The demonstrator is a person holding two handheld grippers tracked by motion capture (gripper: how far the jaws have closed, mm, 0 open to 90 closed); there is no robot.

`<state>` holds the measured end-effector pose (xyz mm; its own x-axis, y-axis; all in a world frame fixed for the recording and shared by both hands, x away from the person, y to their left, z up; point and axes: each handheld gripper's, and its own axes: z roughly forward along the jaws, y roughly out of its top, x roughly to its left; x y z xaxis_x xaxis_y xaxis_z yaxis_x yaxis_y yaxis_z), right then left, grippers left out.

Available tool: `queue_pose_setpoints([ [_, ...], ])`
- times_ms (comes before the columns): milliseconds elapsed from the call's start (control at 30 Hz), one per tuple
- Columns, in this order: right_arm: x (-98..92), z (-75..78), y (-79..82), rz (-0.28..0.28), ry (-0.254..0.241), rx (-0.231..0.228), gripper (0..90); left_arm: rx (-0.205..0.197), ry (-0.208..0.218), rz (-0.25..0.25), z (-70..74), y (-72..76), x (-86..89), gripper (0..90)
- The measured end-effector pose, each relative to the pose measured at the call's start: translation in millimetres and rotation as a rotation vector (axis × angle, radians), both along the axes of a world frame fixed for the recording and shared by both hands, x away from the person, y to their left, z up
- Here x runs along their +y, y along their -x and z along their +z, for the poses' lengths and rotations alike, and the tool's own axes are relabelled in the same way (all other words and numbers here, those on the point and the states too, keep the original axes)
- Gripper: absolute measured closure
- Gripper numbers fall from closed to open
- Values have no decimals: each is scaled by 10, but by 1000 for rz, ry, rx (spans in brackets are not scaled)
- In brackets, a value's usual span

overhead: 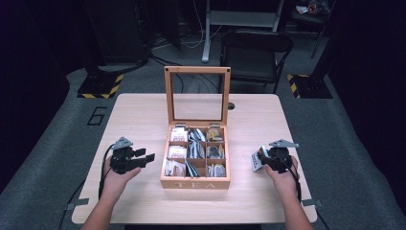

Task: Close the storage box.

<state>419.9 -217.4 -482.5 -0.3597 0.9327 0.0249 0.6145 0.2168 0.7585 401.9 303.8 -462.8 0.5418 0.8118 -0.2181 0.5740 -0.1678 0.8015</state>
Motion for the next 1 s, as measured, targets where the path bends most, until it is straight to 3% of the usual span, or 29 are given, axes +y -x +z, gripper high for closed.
queue_pose_setpoints([
  [133, -15, 39, 14, -13, 24, -26, 549, 2, 0, 0, -1, -1, 1, 454],
  [400, -63, 100, 35, -30, -3, -36, 506, 9, 8, 6, -6, -3, 7, 449],
  [533, -28, 128, 19, -12, -14, -26, 486, 2, 3, 4, -2, -8, 23, 447],
  [667, 33, 198, -5, 28, -4, -32, 491, 5, 15, 10, -7, -9, 27, 444],
  [800, 115, 274, -49, 65, -34, -47, 492, 9, 13, 7, -15, -20, 39, 443],
  [1000, 242, 381, -158, 122, -35, -59, 487, 11, 19, 12, -18, -11, 43, 443],
])
